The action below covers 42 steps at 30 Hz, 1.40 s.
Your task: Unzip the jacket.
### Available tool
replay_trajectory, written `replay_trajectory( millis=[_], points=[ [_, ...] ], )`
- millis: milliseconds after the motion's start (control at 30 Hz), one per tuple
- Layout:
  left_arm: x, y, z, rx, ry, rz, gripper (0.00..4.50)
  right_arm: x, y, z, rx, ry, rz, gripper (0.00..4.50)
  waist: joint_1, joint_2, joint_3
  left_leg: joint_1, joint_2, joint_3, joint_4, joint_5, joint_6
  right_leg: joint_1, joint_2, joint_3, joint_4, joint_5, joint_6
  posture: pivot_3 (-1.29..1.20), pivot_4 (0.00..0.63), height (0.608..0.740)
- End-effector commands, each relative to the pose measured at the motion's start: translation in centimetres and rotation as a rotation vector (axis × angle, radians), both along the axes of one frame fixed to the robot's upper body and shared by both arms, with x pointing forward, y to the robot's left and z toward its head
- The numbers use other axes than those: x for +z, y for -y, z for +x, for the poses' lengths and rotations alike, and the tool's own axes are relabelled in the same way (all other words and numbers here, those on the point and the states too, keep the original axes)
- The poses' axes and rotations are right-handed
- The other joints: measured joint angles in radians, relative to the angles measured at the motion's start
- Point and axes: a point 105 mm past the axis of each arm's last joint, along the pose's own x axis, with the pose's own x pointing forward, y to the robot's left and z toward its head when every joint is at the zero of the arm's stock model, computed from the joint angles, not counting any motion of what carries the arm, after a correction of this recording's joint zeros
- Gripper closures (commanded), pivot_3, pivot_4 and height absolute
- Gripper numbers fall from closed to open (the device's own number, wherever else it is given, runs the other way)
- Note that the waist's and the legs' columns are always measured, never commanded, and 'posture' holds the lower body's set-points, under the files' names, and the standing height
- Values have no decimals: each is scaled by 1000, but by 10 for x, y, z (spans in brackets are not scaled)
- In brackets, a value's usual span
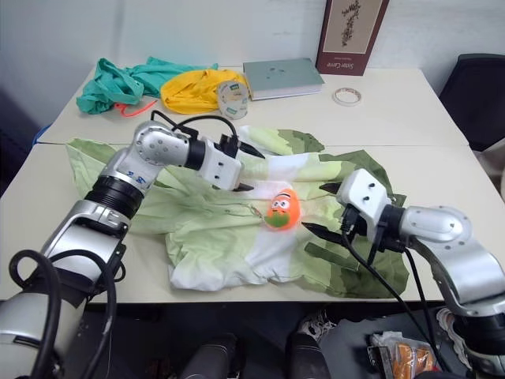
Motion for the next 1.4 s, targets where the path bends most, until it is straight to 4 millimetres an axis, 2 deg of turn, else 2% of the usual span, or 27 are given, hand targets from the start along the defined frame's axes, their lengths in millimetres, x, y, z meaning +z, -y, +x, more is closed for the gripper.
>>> replay_trajectory(
  millis=[33,167,267,500,633,867,1000,1200,1300,1400],
  points=[
    [30,-19,-18,-17,-221,-140,731,4,-9,10,95,119,-146,0,-5,0,0,-2,0,0,0,0,0,-2,0,-1,1,0,0,0,150,740],
    [31,-27,-33,-21,-377,-172,731,-1,-10,20,188,169,-289,0,-14,0,0,-5,0,0,0,0,0,-7,-1,-1,5,0,0,0,150,740],
    [17,-25,-48,-24,-497,-164,731,-15,-3,27,304,217,-497,0,-16,0,0,-5,-1,0,2,0,0,-7,-1,0,5,0,0,0,150,740],
    [-11,-20,-50,40,-514,-119,731,-15,-20,40,427,287,-550,0,-27,0,0,-5,-1,0,2,0,0,-7,-2,1,6,0,0,0,150,740],
    [-23,-27,-44,82,-484,-80,683,-17,-29,45,451,297,-528,877,-27,0,0,-5,0,0,2,0,-1,-8,-2,0,7,0,0,0,150,740],
    [-35,-28,-31,122,-454,-75,683,-13,-36,48,453,321,-497,3198,-23,0,0,-5,-1,0,3,0,-1,-8,-2,-1,8,0,0,0,150,740],
    [-54,-28,-23,147,-457,-44,683,-14,-35,47,445,322,-498,4477,-24,1,0,-5,-1,0,3,0,-1,-8,-2,-1,8,0,0,0,150,740],
    [-82,-26,-6,226,-464,-47,683,-16,-35,41,436,309,-465,4477,-22,1,0,-5,-1,0,3,0,-1,-8,-2,-5,8,0,0,0,150,740],
    [-92,-26,2,262,-450,-57,1299,-19,-33,37,423,298,-461,4500,-18,0,0,-5,-2,0,3,0,-1,-8,-3,-7,9,0,0,0,150,740],
    [-101,-29,5,288,-465,-51,2133,-22,-30,33,409,289,-459,4500,-18,1,0,-5,-2,1,4,0,-1,-8,-3,-7,9,0,0,0,150,740]
  ],
)
